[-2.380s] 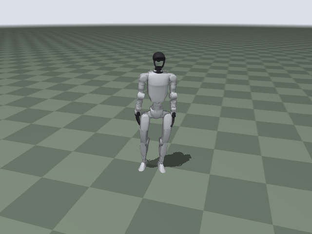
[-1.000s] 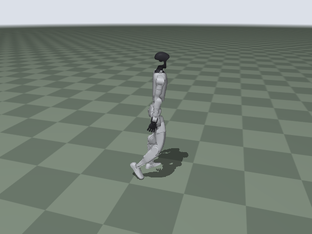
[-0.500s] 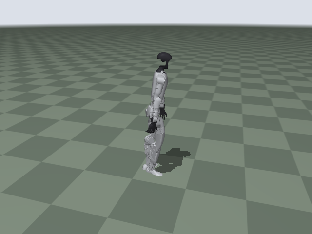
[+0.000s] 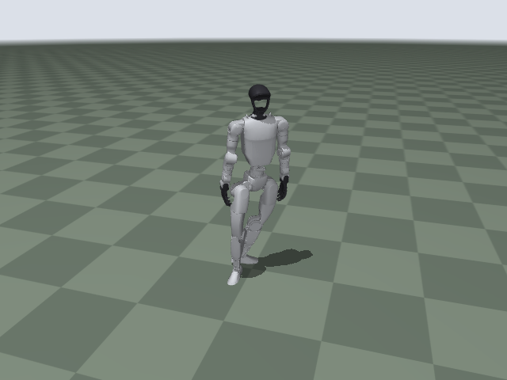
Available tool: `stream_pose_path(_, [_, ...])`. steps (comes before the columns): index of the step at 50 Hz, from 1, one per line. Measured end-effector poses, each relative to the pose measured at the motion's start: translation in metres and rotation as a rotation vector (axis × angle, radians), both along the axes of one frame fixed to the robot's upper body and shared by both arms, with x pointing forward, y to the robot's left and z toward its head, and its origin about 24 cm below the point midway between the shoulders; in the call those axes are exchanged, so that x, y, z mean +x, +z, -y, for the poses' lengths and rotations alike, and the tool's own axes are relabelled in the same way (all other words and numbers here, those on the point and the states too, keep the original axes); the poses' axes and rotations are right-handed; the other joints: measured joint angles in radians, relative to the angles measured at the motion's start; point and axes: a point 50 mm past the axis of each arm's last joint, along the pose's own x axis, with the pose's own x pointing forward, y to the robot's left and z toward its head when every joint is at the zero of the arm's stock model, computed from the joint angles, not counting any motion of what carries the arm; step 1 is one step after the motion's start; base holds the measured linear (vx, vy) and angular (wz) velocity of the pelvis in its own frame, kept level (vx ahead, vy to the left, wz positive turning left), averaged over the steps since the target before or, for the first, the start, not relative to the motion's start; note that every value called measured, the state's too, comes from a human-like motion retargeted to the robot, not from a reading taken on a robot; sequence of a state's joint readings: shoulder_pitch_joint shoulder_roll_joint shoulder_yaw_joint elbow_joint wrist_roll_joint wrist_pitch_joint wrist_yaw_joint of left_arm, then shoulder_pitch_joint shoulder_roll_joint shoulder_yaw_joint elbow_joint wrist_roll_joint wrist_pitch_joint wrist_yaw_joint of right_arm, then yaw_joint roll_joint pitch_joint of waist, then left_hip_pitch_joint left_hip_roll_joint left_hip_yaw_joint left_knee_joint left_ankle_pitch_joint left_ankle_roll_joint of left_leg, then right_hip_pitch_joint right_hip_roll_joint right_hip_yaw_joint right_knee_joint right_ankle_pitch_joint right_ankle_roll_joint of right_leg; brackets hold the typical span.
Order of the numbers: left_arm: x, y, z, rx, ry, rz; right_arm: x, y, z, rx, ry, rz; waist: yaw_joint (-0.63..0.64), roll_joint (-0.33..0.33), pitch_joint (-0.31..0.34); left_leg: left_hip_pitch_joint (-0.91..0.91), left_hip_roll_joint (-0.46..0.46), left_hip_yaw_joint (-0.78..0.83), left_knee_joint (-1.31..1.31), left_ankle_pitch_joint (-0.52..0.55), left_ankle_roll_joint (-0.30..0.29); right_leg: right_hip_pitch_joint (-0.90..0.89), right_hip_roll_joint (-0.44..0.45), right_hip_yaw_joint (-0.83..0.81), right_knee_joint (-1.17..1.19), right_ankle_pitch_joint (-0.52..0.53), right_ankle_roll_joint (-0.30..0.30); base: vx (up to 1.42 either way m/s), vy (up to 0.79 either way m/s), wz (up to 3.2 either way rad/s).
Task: In place motions
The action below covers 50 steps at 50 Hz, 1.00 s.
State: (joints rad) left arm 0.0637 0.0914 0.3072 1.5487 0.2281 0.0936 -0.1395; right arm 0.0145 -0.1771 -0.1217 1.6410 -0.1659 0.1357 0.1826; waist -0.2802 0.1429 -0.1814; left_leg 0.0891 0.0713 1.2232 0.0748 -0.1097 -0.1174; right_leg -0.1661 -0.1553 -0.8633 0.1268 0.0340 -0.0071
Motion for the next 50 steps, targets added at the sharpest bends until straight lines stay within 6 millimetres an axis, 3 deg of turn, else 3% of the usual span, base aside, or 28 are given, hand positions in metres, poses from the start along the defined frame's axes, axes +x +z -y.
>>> stream_pose_path(4, [-0.001,0.000,-0.005,0.015,-0.009,0.003,-0.016,0.000,-0.010,0.032,0.001,-0.043,-0.020,-0.023,-0.023,0.012,0.030,-0.067,0.082,0.078,0.034,-0.022,-0.016,0.093,0.009,-0.017,-0.015,-0.18,0.19,-0.90])
stream_pose_path(7, [0.003,0.000,-0.010,0.023,0.002,0.025,-0.025,0.001,-0.016,0.047,0.003,-0.073,0.008,-0.101,-0.047,-0.026,0.056,-0.182,0.254,0.140,0.140,-0.047,-0.071,0.204,0.035,-0.040,-0.016,-0.14,0.04,-1.30])
stream_pose_path(10, [0.011,0.000,-0.013,0.028,0.005,0.051,-0.028,0.001,-0.020,0.045,0.011,-0.080,-0.003,-0.146,-0.040,-0.174,0.133,-0.505,0.549,0.184,0.306,-0.039,-0.102,0.226,0.034,-0.037,-0.018,-0.11,-0.04,-0.46])
stream_pose_path(12, [0.019,-0.001,-0.009,0.027,0.023,0.072,-0.022,0.000,-0.018,0.045,0.048,-0.068,-0.032,-0.137,0.001,-0.260,0.144,-0.727,0.669,0.200,0.346,-0.018,-0.094,0.210,0.027,-0.016,-0.022,-0.20,-0.03,-0.51])
stream_pose_path(16, [0.030,-0.002,0.005,-0.008,0.072,0.113,0.005,-0.003,-0.008,0.028,0.195,-0.007,0.103,-0.188,0.038,-0.293,0.004,-0.859,0.656,0.059,0.253,-0.053,-0.089,0.400,0.049,-0.009,-0.032,-0.18,0.05,-2.63])
stream_pose_path(20, [0.033,-0.002,0.013,-0.057,0.042,0.127,0.034,-0.004,-0.004,0.028,0.313,0.085,0.111,-0.179,0.044,-0.310,-0.027,-0.825,0.523,-0.144,0.219,-0.061,-0.065,0.458,0.030,0.011,-0.035,-0.07,-0.01,-1.24])
stream_pose_path(22, [0.033,-0.002,0.013,-0.060,0.003,0.126,0.045,-0.005,-0.005,0.036,0.327,0.130,0.103,-0.150,0.046,-0.315,-0.038,-0.832,0.405,-0.168,0.174,-0.059,-0.029,0.465,0.017,0.019,-0.035,0.00,-0.08,-0.85])
stream_pose_path(25, [0.033,-0.002,0.009,-0.046,-0.058,0.123,0.053,-0.005,-0.010,0.050,0.298,0.172,0.102,-0.099,0.071,-0.301,-0.037,-0.853,0.195,-0.105,0.105,-0.028,0.049,0.466,-0.005,0.025,-0.040,0.08,-0.13,-0.82])
stream_pose_path(27, [0.031,-0.002,0.008,-0.042,-0.085,0.114,0.051,-0.006,-0.014,0.063,0.263,0.167,0.095,-0.096,0.077,-0.268,-0.046,-0.801,0.105,-0.038,0.187,-0.005,0.065,0.483,-0.015,0.028,-0.038,0.23,-0.14,-0.46])
stream_pose_path(30, [0.025,-0.002,0.007,-0.047,-0.080,0.095,0.045,-0.006,-0.018,0.078,0.251,0.133,0.056,-0.072,0.053,-0.258,-0.023,-0.808,0.102,-0.052,0.127,-0.010,0.085,0.496,-0.019,0.031,-0.037,0.26,-0.12,-0.29])
stream_pose_path(37, [0.032,-0.001,-0.005,-0.013,-0.058,0.118,0.027,-0.006,-0.020,0.046,0.248,0.076,0.062,-0.063,0.042,-0.237,-0.031,-0.807,0.037,-0.034,0.105,-0.010,0.092,0.486,0.013,0.015,-0.023,0.13,-0.14,0.01])
stream_pose_path(42, [0.044,0.000,-0.014,0.010,-0.060,0.154,0.016,-0.004,-0.017,0.045,0.268,0.023,0.064,-0.054,0.045,-0.281,-0.033,-0.918,0.054,-0.010,0.092,-0.007,0.090,0.472,0.061,-0.014,-0.002,0.11,-0.21,0.99])
stream_pose_path(45, [0.051,0.001,-0.019,0.020,-0.076,0.179,0.011,-0.004,-0.016,0.043,0.239,0.011,0.054,-0.057,0.054,-0.306,-0.053,-1.029,0.065,0.018,0.089,-0.020,0.106,0.609,0.084,-0.018,0.009,0.10,-0.22,1.88])
stream_pose_path(48, [0.057,0.002,-0.022,0.035,-0.084,0.201,0.010,-0.004,-0.015,0.041,0.208,0.011,0.041,-0.066,0.058,-0.343,-0.093,-1.166,0.075,0.055,0.089,-0.040,0.151,0.867,0.103,-0.039,0.087,0.09,-0.25,2.46])
stream_pose_path(50, [0.062,0.003,-0.022,0.035,-0.092,0.213,0.010,-0.004,-0.013,0.035,0.189,0.019,0.029,-0.061,0.063,-0.370,-0.125,-1.273,0.078,0.083,0.093,-0.042,0.163,0.946,0.111,-0.065,0.144,0.05,-0.29,2.96])
